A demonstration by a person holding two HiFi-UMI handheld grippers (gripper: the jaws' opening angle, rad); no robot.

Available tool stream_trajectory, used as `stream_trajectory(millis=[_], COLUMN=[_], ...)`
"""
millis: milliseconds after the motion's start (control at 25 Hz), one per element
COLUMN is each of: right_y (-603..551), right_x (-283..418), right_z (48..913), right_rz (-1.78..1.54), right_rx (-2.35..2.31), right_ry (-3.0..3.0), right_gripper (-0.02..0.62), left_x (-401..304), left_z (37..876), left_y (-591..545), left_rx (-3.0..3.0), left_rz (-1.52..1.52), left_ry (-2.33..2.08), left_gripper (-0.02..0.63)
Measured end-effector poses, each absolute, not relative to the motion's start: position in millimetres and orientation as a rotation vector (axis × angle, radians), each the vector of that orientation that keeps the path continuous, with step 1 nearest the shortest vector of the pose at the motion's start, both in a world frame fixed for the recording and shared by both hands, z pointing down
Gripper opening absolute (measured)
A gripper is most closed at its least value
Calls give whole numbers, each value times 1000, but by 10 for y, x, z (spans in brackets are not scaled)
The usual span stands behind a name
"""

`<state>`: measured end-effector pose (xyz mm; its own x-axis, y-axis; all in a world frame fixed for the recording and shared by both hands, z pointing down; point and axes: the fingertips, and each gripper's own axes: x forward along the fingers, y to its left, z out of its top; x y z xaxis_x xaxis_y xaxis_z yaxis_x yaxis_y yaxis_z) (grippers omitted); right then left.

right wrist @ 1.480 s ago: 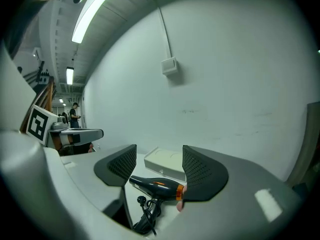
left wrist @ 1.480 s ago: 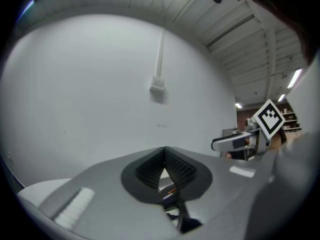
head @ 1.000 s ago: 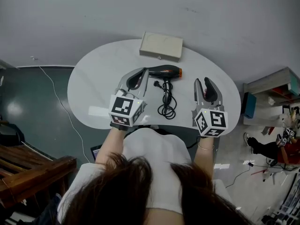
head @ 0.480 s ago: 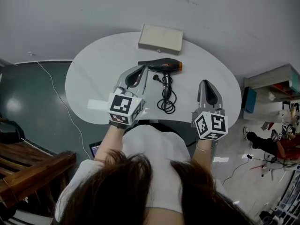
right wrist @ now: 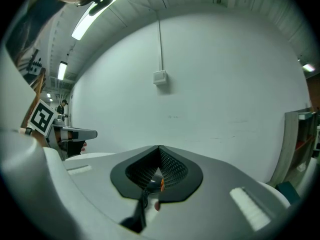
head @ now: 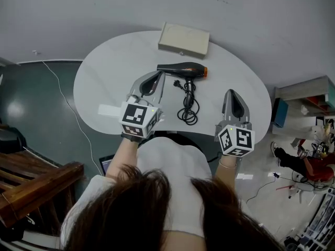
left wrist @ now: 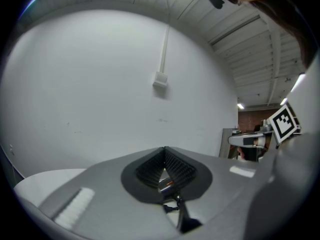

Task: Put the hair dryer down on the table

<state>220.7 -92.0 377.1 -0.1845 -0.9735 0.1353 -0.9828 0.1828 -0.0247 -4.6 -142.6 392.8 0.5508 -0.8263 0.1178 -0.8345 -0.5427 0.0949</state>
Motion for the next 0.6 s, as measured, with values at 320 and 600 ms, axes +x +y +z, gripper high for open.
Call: stream_trajectory(millis=[320, 600], right_y=[-942, -951], right_x=[2110, 2133], right_z=[3861, 3858], right_rz=[143, 155], right_rx=[1857, 1865], right_ry=[-2328, -2336], right_gripper=[2, 2], left_x=[-76, -96], left_z=[3938, 3942], left_y=[-1439, -1440], left_rx=[2633, 2628], left_rz=[86, 87], left_ry=[-1433, -1442], left_gripper=[55, 55])
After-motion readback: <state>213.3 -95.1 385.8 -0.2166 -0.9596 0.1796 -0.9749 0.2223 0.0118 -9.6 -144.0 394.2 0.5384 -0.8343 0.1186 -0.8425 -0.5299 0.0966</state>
